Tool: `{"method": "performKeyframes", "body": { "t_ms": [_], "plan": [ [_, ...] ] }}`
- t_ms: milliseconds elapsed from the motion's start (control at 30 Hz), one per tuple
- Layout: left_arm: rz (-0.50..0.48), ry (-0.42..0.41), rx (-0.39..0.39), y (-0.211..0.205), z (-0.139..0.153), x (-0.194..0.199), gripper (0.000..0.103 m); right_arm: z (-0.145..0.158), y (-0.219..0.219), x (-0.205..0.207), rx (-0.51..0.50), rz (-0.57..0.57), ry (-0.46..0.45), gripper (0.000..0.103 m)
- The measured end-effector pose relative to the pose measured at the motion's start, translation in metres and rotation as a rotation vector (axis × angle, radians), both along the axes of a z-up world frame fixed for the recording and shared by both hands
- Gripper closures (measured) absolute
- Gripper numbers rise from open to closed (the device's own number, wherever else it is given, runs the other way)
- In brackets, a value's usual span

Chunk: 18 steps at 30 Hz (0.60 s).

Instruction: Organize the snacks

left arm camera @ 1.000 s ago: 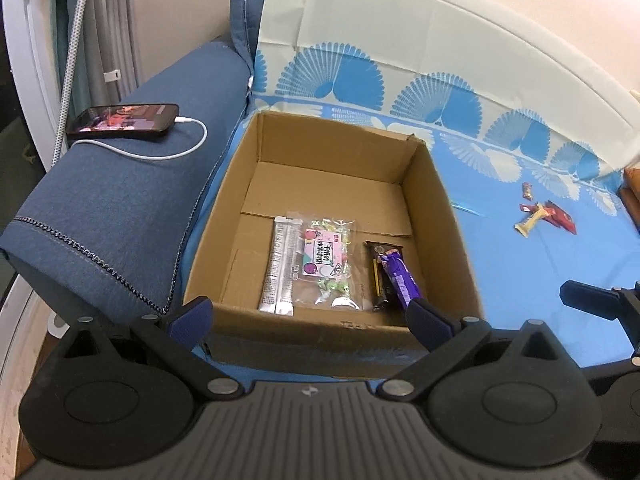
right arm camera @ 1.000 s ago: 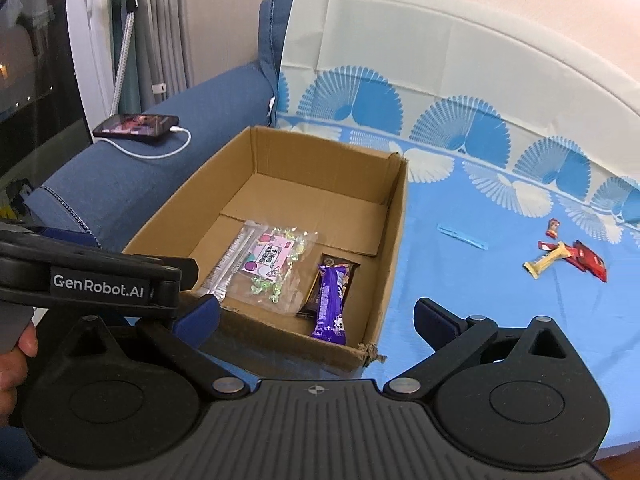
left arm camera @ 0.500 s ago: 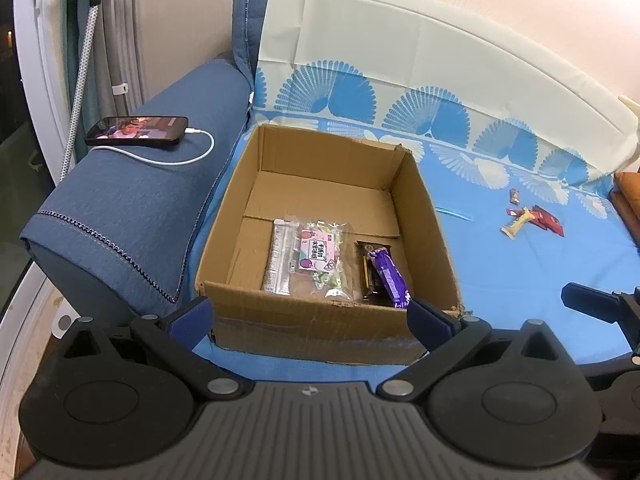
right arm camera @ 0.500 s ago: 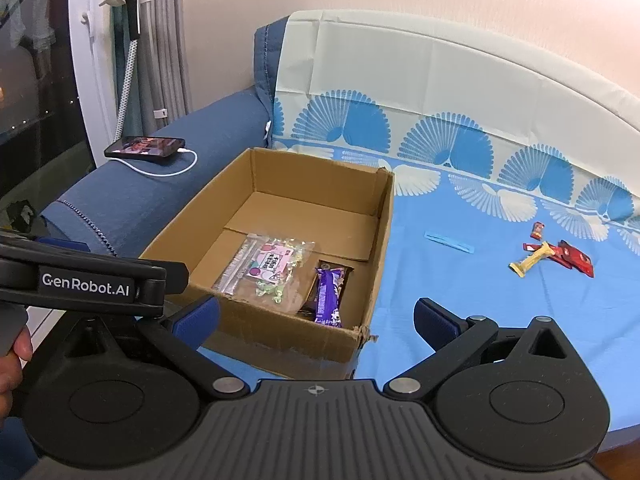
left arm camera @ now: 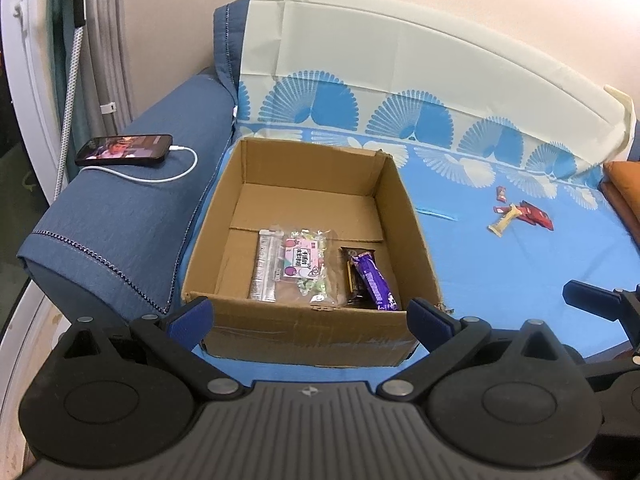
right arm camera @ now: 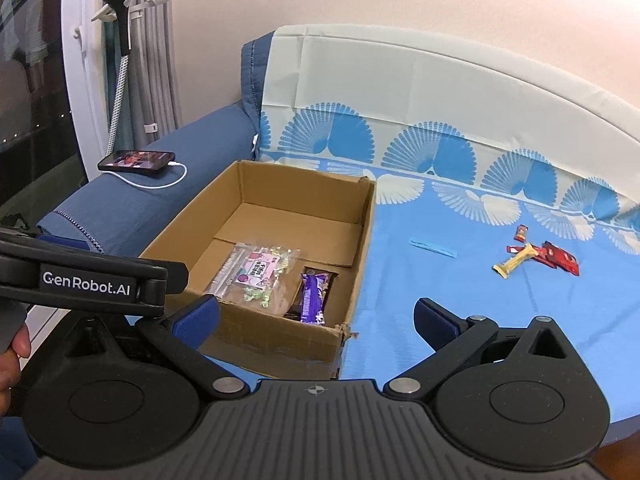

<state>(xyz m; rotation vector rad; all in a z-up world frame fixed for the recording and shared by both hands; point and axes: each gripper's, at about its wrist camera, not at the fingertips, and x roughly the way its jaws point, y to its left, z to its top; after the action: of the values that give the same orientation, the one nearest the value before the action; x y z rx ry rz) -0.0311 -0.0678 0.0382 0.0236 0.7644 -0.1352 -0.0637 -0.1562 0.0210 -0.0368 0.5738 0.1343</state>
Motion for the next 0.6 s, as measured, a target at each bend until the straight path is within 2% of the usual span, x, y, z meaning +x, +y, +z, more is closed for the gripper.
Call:
{"method": "performKeyframes", "body": {
  "t_ms": [467, 600],
  "plan": [
    [0.017, 0.045, 0.066, -0.016, -0.012, 0.024, 0.0, -0.016, -0.018, 0.024, 0.063, 0.022, 0.058, 0.0],
    [0.023, 0.086, 0.079, -0.023, -0.015, 0.038, 0.0, -0.022, -0.029, 0.035, 0.099, 0.01, 0.07, 0.0]
  ]
}}
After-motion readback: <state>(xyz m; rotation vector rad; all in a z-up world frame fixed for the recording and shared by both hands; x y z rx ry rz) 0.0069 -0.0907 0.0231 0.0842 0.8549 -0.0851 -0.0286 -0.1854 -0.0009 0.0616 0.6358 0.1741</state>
